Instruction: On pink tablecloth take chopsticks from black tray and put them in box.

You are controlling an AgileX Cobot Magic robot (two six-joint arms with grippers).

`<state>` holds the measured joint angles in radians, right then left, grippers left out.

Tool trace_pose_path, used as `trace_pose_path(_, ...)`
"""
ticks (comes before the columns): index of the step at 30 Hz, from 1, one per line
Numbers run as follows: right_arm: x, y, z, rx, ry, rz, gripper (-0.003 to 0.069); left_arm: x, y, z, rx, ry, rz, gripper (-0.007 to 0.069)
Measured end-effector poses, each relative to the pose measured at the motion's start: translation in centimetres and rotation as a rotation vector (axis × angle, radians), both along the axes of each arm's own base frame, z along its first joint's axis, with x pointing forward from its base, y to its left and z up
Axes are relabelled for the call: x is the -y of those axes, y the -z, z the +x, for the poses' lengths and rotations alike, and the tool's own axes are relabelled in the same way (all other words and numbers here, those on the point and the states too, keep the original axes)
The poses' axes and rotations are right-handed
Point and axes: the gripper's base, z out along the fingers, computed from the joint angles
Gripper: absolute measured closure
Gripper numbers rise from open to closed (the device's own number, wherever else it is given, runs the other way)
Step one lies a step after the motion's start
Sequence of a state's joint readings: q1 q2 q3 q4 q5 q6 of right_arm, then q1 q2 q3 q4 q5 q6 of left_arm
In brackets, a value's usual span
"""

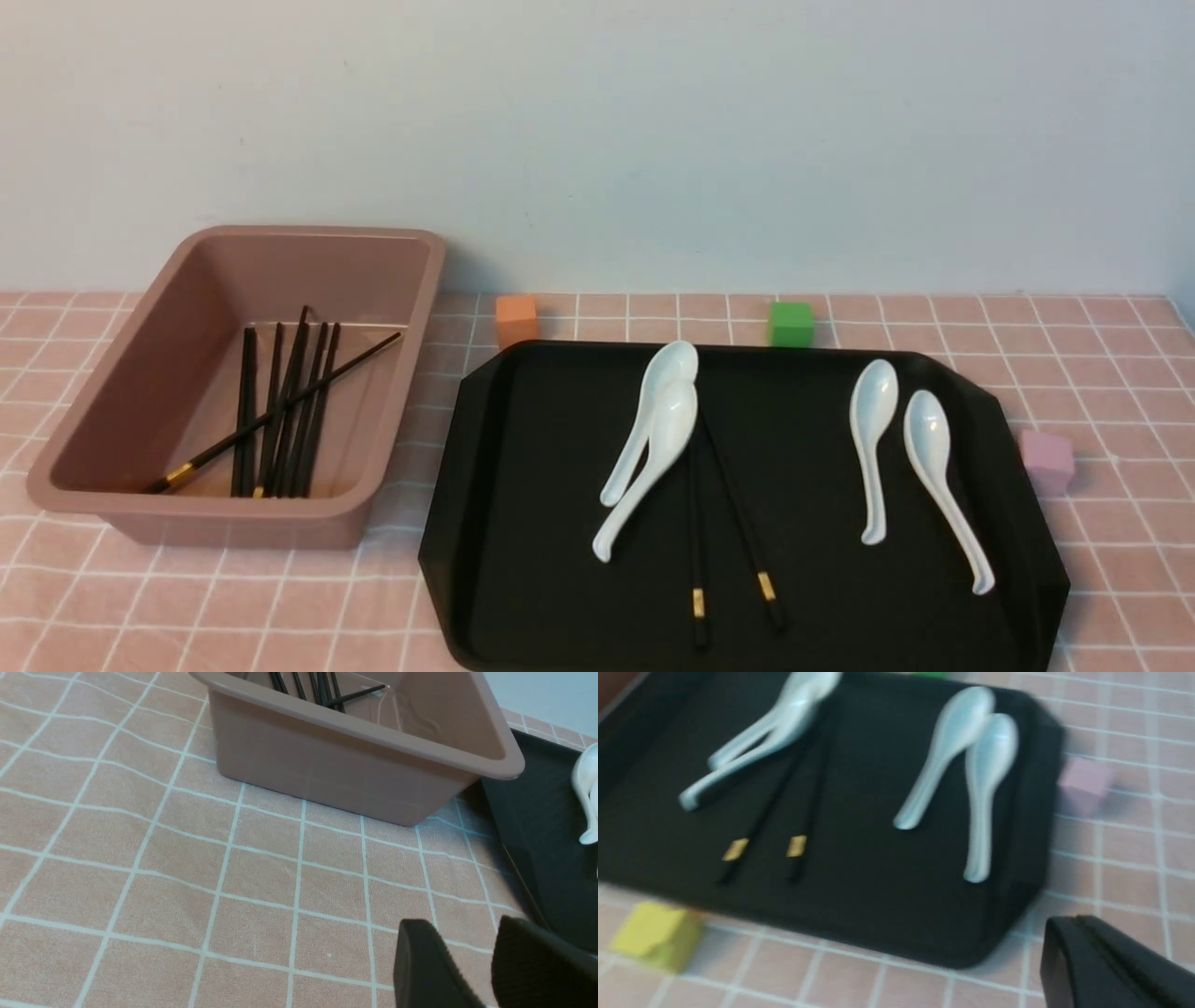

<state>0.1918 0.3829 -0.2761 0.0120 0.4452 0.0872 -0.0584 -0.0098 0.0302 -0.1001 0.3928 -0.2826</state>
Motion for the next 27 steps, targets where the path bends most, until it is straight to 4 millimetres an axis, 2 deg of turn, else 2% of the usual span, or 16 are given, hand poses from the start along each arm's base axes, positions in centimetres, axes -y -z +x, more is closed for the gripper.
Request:
trace_pose_path(3,0.7,3.5,-1.2,0.055,0.066,0.011,0.0673,0.0,0.0,0.0,0.0,0.0,0.0,0.0386)
trace_pose_path(7,1.1,6.5,-2.4,0.121,0.113,0.027,0.0673,0.0,0.0,0.0,0.0,0.0,0.0,0.0386)
trace_pose_path(11,1.2,6.7,-3.1,0.162,0.114,0.037,0.0673,0.0,0.0,0.0,0.0,0.0,0.0,0.0386)
trace_pose_path(27,1.2,6.7,-3.1,0.155,0.113,0.036,0.0673,0.0,0.0,0.0,0.0,0.0,0.0,0.0386)
